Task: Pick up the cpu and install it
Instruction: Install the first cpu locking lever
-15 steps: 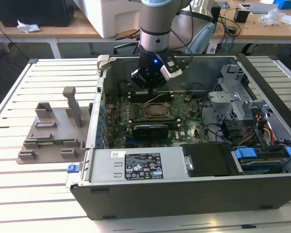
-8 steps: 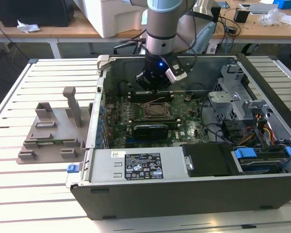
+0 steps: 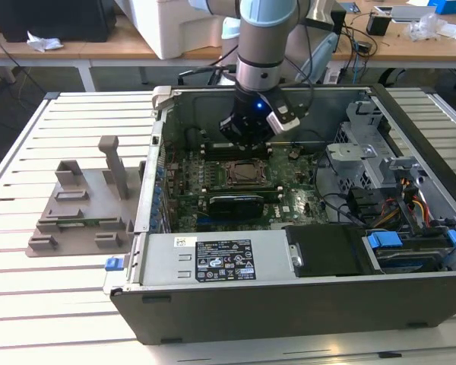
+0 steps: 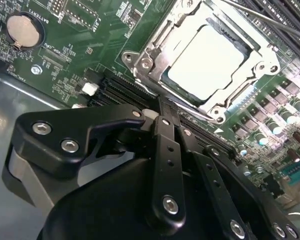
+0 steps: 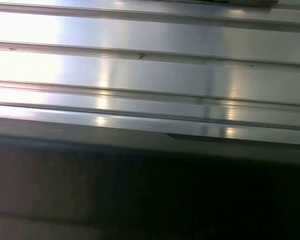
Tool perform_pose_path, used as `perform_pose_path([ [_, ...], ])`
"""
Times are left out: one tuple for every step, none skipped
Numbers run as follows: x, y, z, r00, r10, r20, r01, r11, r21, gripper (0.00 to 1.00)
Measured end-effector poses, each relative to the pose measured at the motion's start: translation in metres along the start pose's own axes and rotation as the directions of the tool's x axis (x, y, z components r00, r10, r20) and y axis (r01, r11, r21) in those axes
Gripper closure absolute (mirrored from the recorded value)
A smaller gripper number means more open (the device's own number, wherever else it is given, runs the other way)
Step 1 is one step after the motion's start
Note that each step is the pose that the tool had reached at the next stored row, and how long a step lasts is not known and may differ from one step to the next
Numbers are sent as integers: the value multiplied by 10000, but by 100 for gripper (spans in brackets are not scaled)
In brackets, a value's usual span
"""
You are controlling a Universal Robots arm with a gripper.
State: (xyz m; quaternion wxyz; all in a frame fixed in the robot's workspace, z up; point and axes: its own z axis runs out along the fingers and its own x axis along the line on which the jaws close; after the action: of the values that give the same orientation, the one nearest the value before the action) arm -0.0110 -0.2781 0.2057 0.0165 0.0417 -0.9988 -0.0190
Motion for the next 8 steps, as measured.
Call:
perform_pose_path([
  [-3, -8, 2, 10000, 1, -1, -1, 10000, -1, 89],
  [-9, -19, 9, 10000, 2, -3, -2, 10000, 0, 89],
  [-15, -22, 15, 10000, 2, -10, -2, 10000, 4, 89],
  [-27, -24, 33, 10000, 1, -5, -1, 10000, -13, 89],
  [-35, -27, 42, 10000, 3, -21, -3, 10000, 0, 89],
  [-40, -29, 48, 10000, 3, -27, -3, 10000, 5, 89],
  [-45, -30, 50, 10000, 1, -26, -1, 10000, 7, 89],
  [-46, -30, 51, 10000, -5, -24, 5, 10000, 5, 89],
])
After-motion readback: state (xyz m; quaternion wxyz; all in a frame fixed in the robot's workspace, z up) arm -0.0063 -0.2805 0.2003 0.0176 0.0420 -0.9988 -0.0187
